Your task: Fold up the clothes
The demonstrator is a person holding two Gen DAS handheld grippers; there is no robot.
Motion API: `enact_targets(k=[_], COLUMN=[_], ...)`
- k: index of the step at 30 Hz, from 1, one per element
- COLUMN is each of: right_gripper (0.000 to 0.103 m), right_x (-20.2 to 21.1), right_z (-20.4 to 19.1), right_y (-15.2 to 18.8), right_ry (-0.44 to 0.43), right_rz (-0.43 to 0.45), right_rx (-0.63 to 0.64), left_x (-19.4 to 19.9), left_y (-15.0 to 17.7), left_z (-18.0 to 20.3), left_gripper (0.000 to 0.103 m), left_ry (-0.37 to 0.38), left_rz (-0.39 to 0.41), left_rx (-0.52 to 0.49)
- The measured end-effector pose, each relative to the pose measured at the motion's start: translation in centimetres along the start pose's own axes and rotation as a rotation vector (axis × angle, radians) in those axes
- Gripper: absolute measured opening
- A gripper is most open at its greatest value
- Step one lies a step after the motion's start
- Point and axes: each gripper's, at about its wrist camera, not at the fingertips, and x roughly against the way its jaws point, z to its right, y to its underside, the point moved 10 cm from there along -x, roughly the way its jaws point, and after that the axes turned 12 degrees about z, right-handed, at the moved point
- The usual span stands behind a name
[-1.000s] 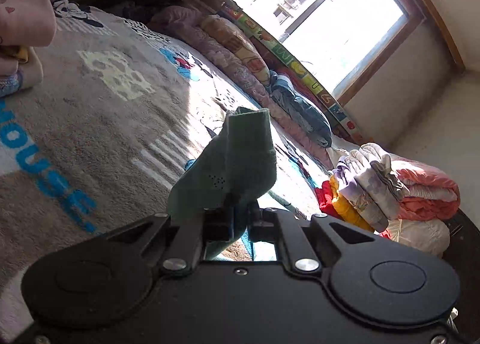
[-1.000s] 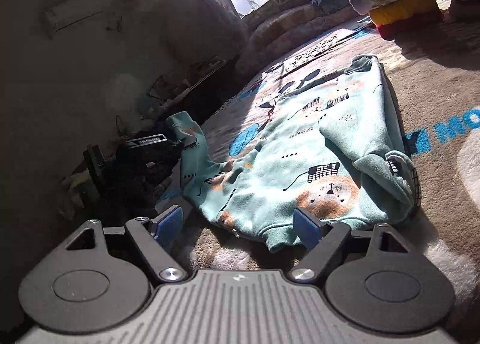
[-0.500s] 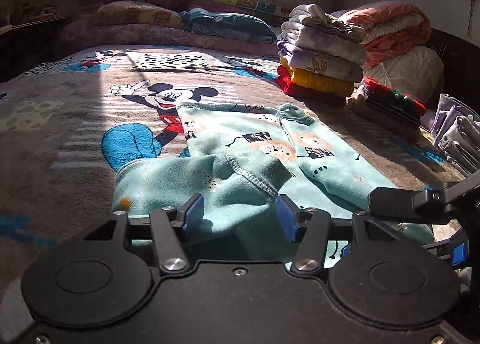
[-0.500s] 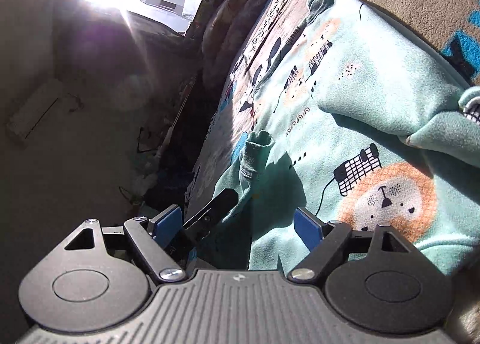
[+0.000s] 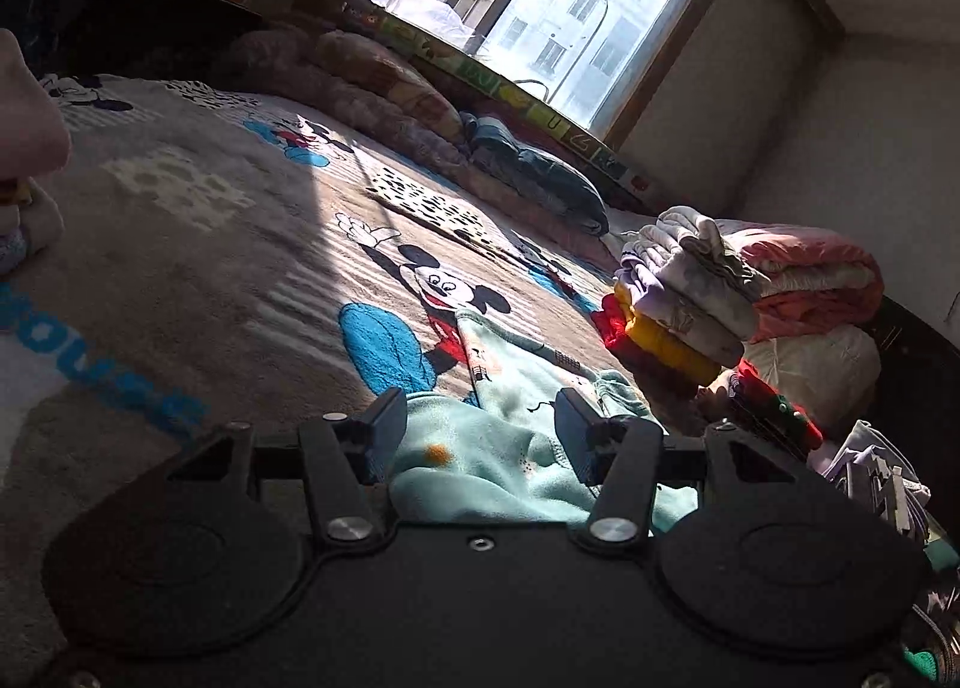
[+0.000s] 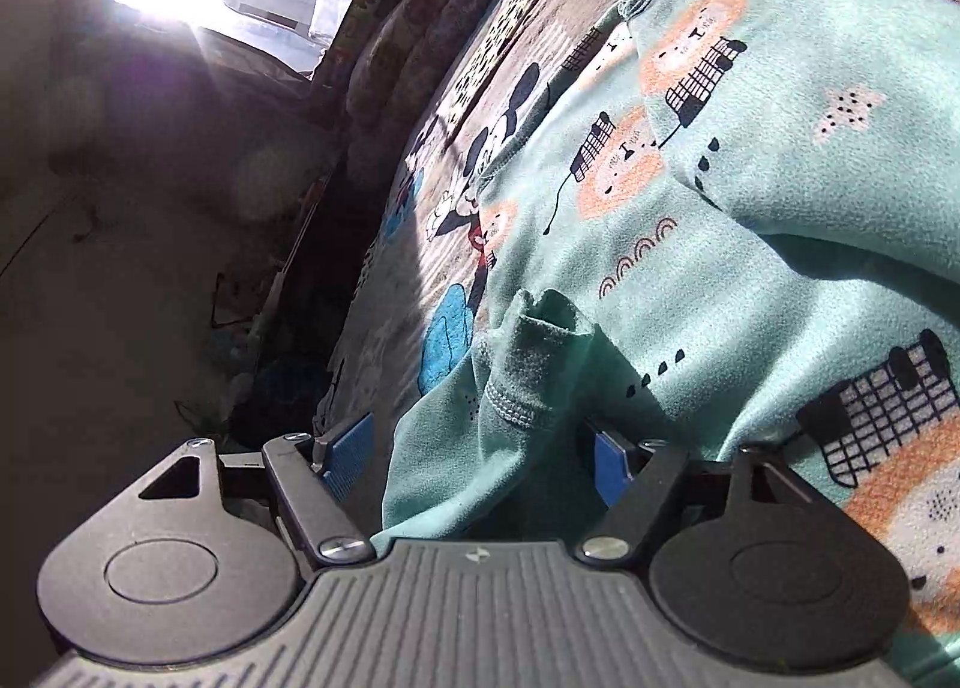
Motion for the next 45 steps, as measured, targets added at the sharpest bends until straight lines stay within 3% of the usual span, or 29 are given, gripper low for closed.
enact_targets(k=[3,8,13,24,32,38,42,45], right_gripper=[0.07,0.027,0.014,0.01,0.01,0.01,0.01,0.01], right_x=[-1.4,-2.9,-2.4,2.6,7.7,10.2,11.3,12.4], right_z=[0.0,0.4,-0.6,-5.9,-6.0,-5.8,-5.6,-4.8], right_y=[-0.2,-0.2,-0.8,-10.2,-17.3,-19.9,-20.0,-20.1], right_ry=[0.03,0.002,-0.108,-0.301,-0.327,-0.333,-0.333,-0.329], right_rz=[0.034,0.034,0.026,0.129,0.211,0.231,0.222,0.222], right_rx=[-0.018,-0.096,-0.155,-0.135,-0.06,-0.014,0.015,0.026], left_x=[-0.2,-0.1,0.1,-0.3,-0.6,-0.2,0.8,0.8], left_y=[0.2,0.3,0.1,0.6,2.2,4.6,6.4,8.4], left_z=[-0.3,-0.8,-1.5,-0.4,2.6,6.5,10.0,11.8], left_gripper=[0.053,0.053,0.055,0.058,0.058,0.058,0.063,0.063], left_ry=[-0.003,-0.005,-0.018,0.004,0.078,0.183,0.252,0.243], left_rz=[-0.009,-0.01,-0.001,-0.015,-0.066,-0.133,-0.156,-0.172], left_rx=[0.006,0.014,0.042,0.049,-0.035,-0.132,-0.284,-0.438])
